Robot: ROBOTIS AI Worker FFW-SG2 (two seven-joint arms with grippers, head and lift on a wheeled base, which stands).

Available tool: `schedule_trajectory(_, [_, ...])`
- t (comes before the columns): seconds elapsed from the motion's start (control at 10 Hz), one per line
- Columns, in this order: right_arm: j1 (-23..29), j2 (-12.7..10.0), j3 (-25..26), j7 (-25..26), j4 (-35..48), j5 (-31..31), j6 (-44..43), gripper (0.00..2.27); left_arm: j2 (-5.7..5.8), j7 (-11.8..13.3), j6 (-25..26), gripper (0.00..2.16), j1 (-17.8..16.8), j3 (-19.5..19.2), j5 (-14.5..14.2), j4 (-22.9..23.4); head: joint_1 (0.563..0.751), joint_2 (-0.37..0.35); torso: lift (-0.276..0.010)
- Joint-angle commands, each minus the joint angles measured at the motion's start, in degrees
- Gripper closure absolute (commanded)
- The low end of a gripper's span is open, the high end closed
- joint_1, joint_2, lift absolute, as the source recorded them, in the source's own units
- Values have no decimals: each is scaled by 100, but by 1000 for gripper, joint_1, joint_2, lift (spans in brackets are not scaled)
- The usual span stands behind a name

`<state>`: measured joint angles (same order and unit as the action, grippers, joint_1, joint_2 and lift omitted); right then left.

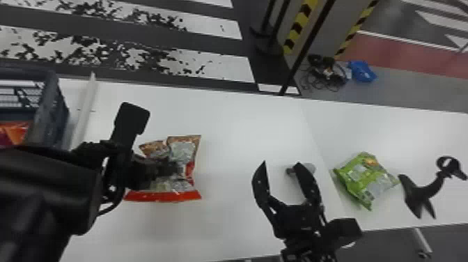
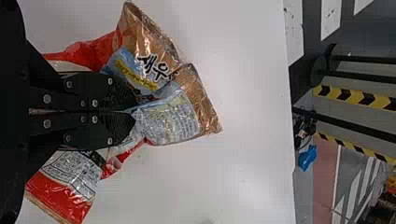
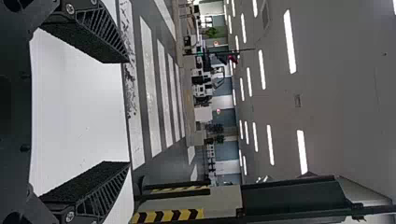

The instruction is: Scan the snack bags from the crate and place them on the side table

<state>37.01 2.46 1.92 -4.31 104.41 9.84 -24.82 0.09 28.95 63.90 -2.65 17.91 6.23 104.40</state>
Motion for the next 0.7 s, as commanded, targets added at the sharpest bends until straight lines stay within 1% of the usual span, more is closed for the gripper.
schedule_trajectory(0.0, [8, 0, 10, 0, -8, 0, -18, 100, -24, -250, -576, 2138, -7, 292, -175, -403, 695, -321, -95])
schedule_trajectory(0.1, [8, 0, 1, 0, -8, 0, -18, 100, -24, -548, -822, 2071, 10, 433, -342, -535, 695, -341, -95])
schedule_trajectory(0.2, [8, -8, 10, 0, -17, 0, -18, 100, -24, -812, -1138, 1595, 63, 512, -535, -579, 695, -350, -95])
schedule_trajectory(0.3, [8, 0, 10, 0, -34, 9, -18, 100, -24, -830, -1384, 191, 124, 538, -597, -570, 695, -350, -95])
schedule_trajectory(0.4, [-1, 0, 10, 0, -43, 9, -18, 100, -24, -830, -1402, -1, 168, 547, -588, -482, 695, -350, -95])
schedule_trajectory(0.6, [-10, 0, 19, 0, -52, 62, -18, 100, -24, -874, -1630, 26, 318, 520, -588, -183, 695, -350, -95])
